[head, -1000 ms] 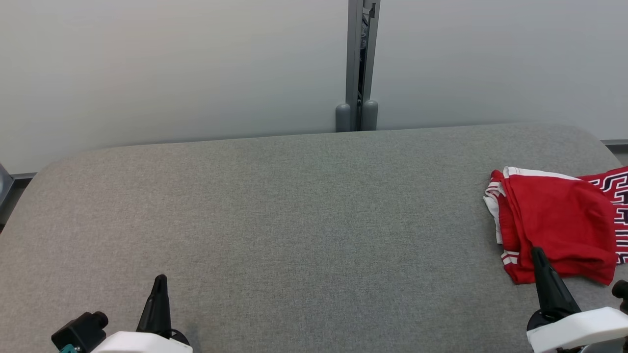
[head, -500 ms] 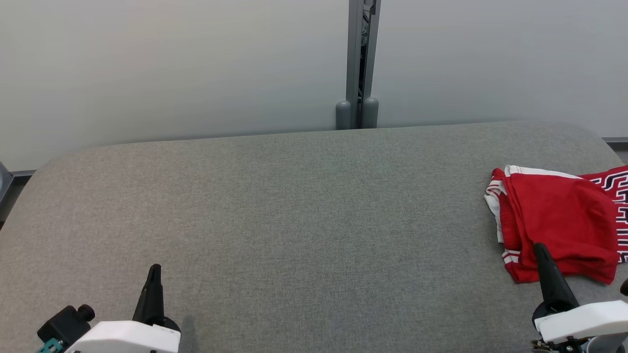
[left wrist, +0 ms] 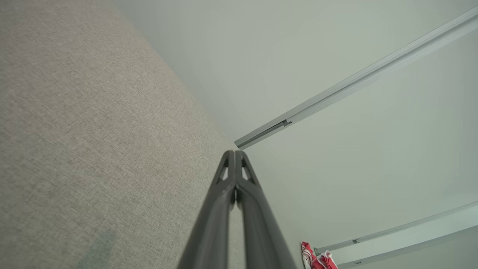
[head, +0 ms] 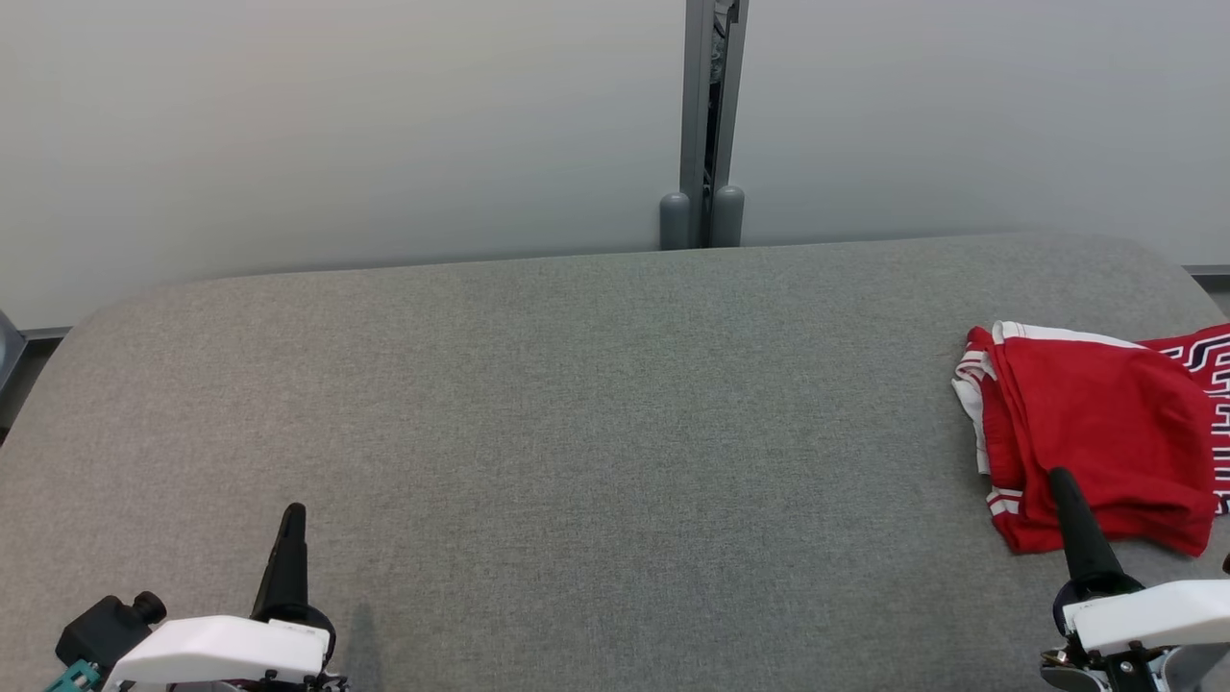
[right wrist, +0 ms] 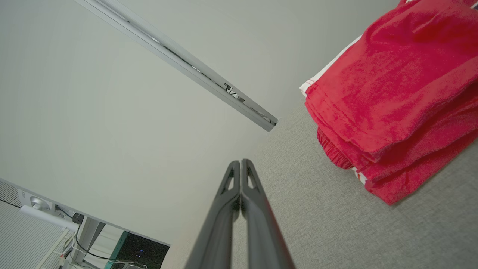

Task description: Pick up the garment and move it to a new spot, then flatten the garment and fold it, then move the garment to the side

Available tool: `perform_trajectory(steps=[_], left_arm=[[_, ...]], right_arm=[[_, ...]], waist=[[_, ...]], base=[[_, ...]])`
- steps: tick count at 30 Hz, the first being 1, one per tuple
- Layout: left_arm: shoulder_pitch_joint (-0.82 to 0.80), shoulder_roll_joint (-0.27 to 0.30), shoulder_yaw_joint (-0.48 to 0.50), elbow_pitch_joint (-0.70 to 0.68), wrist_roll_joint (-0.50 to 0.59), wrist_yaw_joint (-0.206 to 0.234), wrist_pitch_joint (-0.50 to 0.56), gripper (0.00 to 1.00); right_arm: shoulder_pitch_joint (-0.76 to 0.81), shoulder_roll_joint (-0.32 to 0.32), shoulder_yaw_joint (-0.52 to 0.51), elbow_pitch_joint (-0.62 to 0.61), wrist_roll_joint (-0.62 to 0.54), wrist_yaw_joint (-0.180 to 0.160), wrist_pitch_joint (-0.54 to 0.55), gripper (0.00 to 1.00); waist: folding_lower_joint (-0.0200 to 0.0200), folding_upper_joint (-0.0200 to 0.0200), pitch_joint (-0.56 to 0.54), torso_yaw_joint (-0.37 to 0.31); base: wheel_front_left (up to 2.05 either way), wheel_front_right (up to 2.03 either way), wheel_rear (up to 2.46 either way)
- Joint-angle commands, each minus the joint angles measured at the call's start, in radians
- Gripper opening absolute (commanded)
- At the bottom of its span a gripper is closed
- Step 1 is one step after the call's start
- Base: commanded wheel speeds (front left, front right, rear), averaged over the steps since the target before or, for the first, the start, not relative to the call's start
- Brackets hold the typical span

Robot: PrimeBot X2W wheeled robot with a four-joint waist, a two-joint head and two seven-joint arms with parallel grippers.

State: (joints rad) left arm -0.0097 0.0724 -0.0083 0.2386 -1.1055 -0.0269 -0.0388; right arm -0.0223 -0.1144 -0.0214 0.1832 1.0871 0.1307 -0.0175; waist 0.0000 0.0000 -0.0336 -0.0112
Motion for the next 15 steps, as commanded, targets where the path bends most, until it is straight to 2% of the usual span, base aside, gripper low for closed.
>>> perform_trajectory(steps=[1,15], left_arm=[[-0.034,0.002,0.012,-0.008,-0.025,-0.012,0.006,0.00],[-0.053,-0.004,0.040,-0.005,-0.140,-0.034,0.042,0.00]], right_arm=[[-0.025,-0.004,-0.009,-0.003,0.030,0.000,0.010,0.00],[-0.042,0.011,-0.028,0.011,0.150,0.000,0.038,0.00]], waist=[[0.0000,0.0000,0.001,0.000],[0.0000,0.0000,0.008,0.002]], base=[[0.00,0.00,0.00],[0.00,0.00,0.00]])
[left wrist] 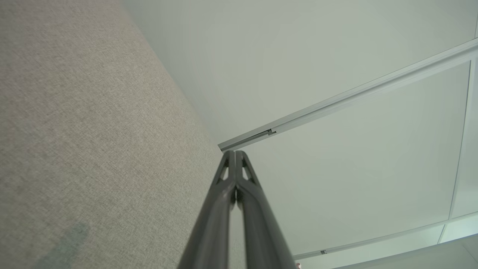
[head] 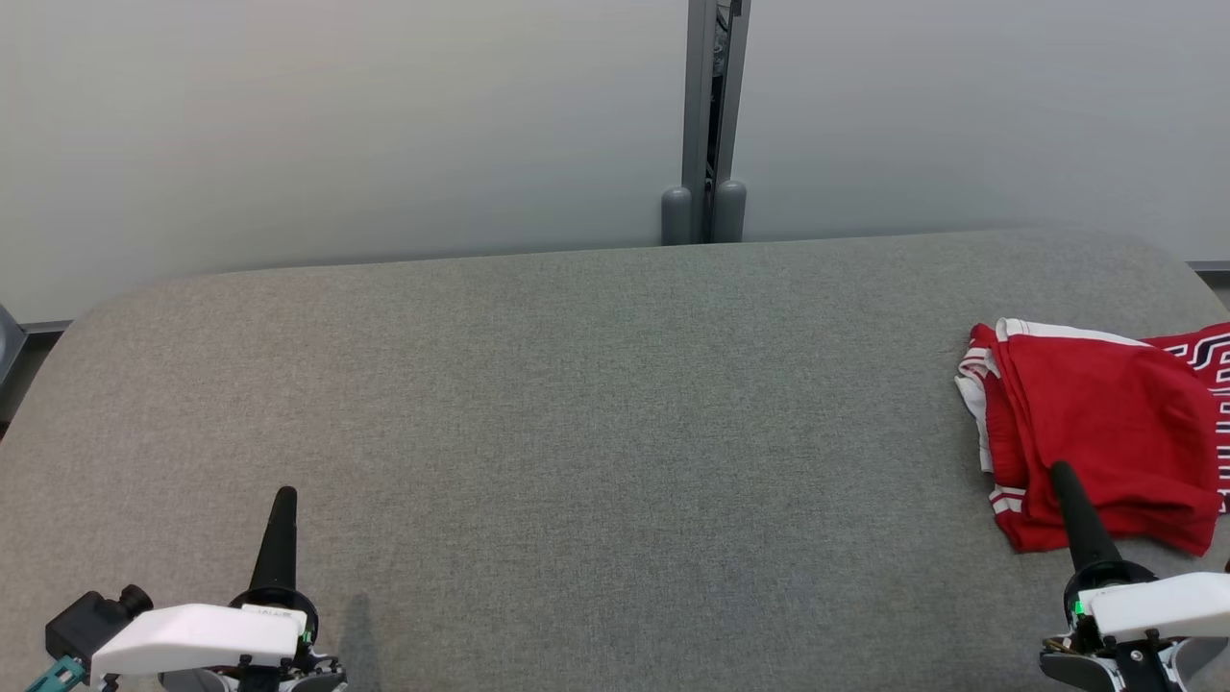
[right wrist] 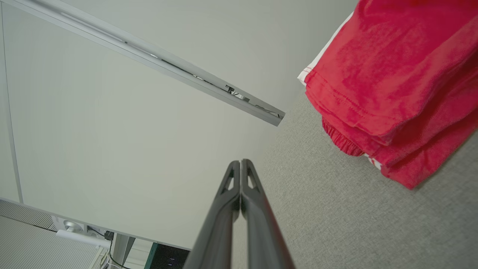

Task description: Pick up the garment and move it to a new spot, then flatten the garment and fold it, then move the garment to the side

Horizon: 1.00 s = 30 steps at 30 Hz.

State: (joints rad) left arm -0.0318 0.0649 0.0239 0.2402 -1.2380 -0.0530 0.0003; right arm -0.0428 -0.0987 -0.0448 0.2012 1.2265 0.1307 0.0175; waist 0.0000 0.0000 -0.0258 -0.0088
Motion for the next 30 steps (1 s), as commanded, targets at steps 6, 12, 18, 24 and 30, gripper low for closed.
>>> perform_trajectory(steps=[6,12,18,24,30], left_arm=[[-0.036,0.002,0.019,-0.005,-0.056,-0.018,0.018,0.00],[-0.045,0.000,0.030,-0.003,-0.103,-0.027,0.032,0.00],[-0.052,-0.002,0.041,-0.002,-0.146,-0.037,0.047,0.00],[-0.059,-0.005,0.052,0.000,-0.194,-0.046,0.060,0.00],[-0.066,-0.007,0.061,0.001,-0.236,-0.053,0.073,0.00]], right_arm=[[-0.027,0.002,-0.013,0.000,0.061,0.000,0.015,0.00],[-0.035,0.008,-0.021,0.007,0.108,0.000,0.027,0.00],[-0.041,0.014,-0.029,0.013,0.154,0.000,0.038,0.00],[-0.047,0.020,-0.036,0.020,0.204,0.000,0.050,0.00],[-0.052,0.026,-0.043,0.025,0.246,0.000,0.061,0.00]], waist=[[0.0000,0.0000,0.003,0.001],[0.0000,0.0000,0.006,0.002],[0.0000,0.0000,0.009,0.003],[0.0000,0.0000,0.013,0.004],[0.0000,0.0000,0.016,0.005]], base=[[0.00,0.00,0.00],[0.00,0.00,0.00],[0.00,0.00,0.00],[0.00,0.00,0.00],[0.00,0.00,0.00]])
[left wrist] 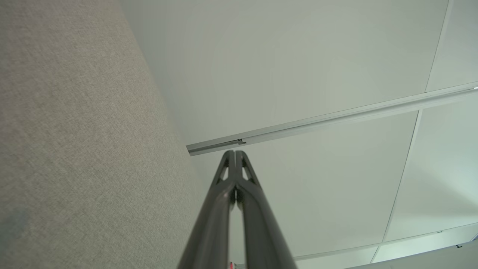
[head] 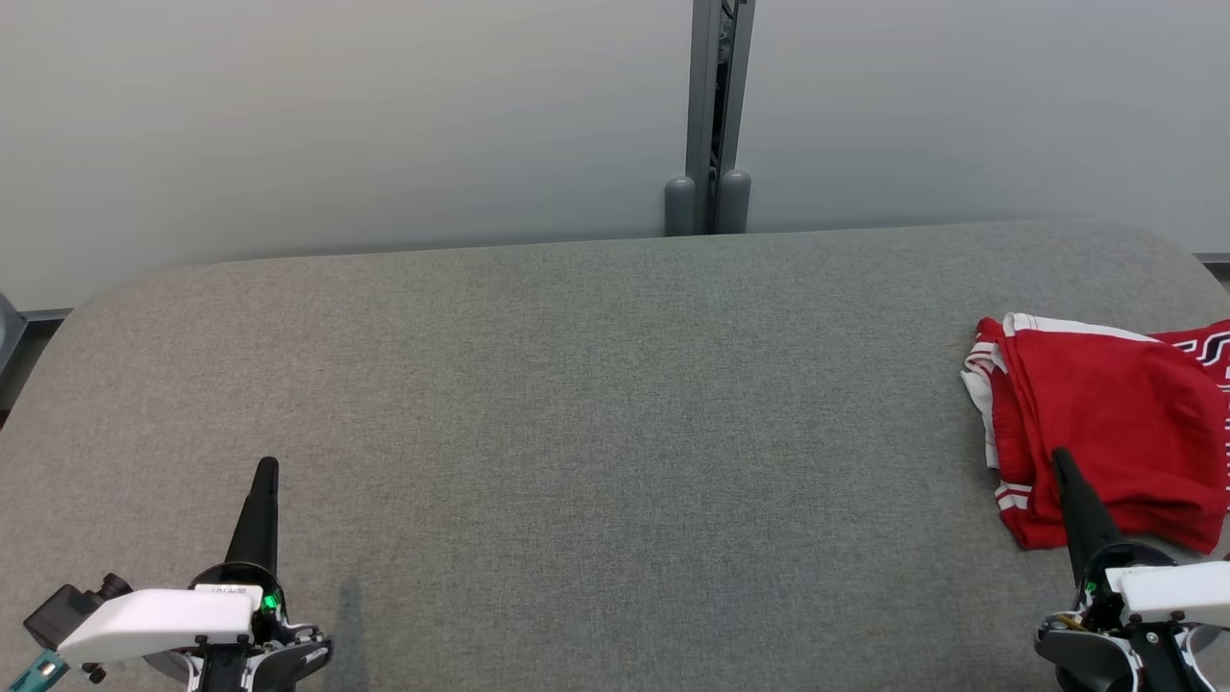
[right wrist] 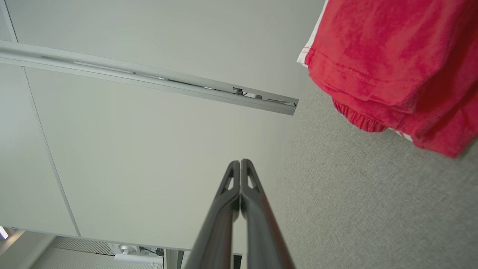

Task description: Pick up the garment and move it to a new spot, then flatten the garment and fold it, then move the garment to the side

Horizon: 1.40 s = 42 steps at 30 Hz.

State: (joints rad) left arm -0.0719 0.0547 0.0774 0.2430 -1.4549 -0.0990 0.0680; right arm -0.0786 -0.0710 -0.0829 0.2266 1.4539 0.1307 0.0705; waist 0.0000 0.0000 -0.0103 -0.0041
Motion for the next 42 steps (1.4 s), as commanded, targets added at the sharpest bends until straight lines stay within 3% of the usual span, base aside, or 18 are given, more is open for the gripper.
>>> perform_trajectory(steps=[1,25,42], left_arm=[[-0.027,0.003,0.009,-0.002,-0.025,-0.009,0.008,0.00],[-0.046,-0.004,0.041,0.003,-0.158,-0.035,0.049,0.00],[-0.042,-0.004,0.041,0.003,-0.158,-0.035,0.050,0.00]], right_arm=[[-0.017,-0.001,-0.006,0.000,0.025,0.000,0.010,0.00],[-0.036,0.018,-0.029,0.020,0.165,0.000,0.044,0.00],[-0.034,0.018,-0.030,0.020,0.162,0.000,0.044,0.00]], waist=[[0.0000,0.0000,0.001,0.000],[0.0000,0.0000,0.013,0.004],[0.0000,0.0000,0.013,0.004]], base=[[0.00,0.00,0.00],[0.00,0.00,0.00],[0.00,0.00,0.00]])
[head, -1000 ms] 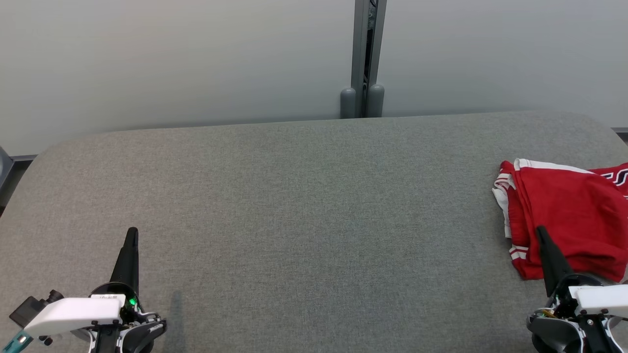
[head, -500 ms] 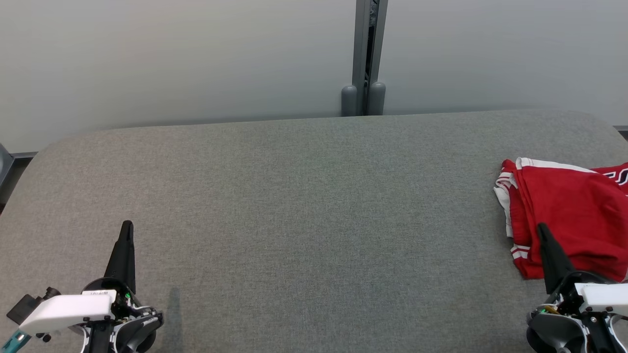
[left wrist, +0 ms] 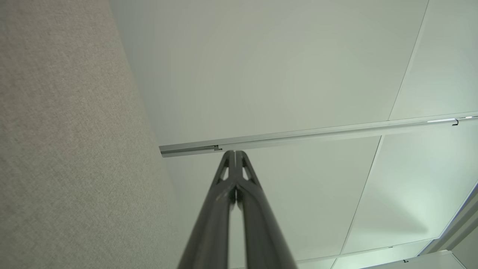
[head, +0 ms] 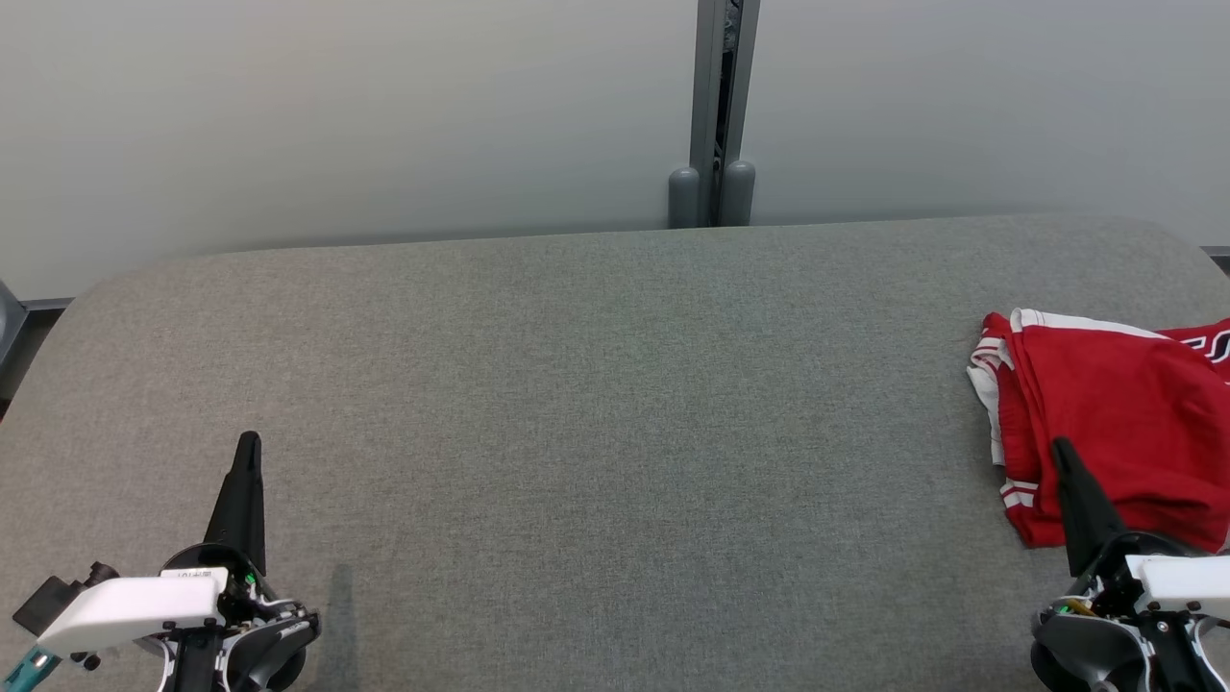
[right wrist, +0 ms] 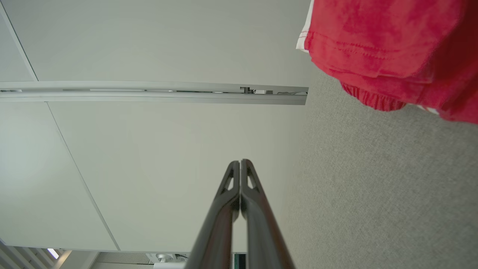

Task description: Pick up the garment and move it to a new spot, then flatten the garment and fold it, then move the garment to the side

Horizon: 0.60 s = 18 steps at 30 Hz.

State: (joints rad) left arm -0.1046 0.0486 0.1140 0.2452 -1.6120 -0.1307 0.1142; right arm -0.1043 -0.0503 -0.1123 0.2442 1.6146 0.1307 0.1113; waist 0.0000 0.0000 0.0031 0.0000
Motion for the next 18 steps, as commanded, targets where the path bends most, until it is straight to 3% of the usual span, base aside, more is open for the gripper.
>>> perform_trajectory(steps=[1,18], left_arm=[[-0.009,0.002,0.004,0.001,-0.001,-0.003,0.004,0.00],[-0.009,0.002,0.004,0.001,-0.001,-0.003,0.004,0.00]], right_arm=[[-0.009,-0.003,-0.001,0.003,0.001,0.000,0.003,0.00],[-0.009,-0.002,-0.002,0.003,0.000,0.000,0.003,0.00]], waist=[[0.0000,0.0000,0.000,0.000],[0.0000,0.0000,0.000,0.000]], base=[[0.00,0.00,0.00],[0.00,0.00,0.00]])
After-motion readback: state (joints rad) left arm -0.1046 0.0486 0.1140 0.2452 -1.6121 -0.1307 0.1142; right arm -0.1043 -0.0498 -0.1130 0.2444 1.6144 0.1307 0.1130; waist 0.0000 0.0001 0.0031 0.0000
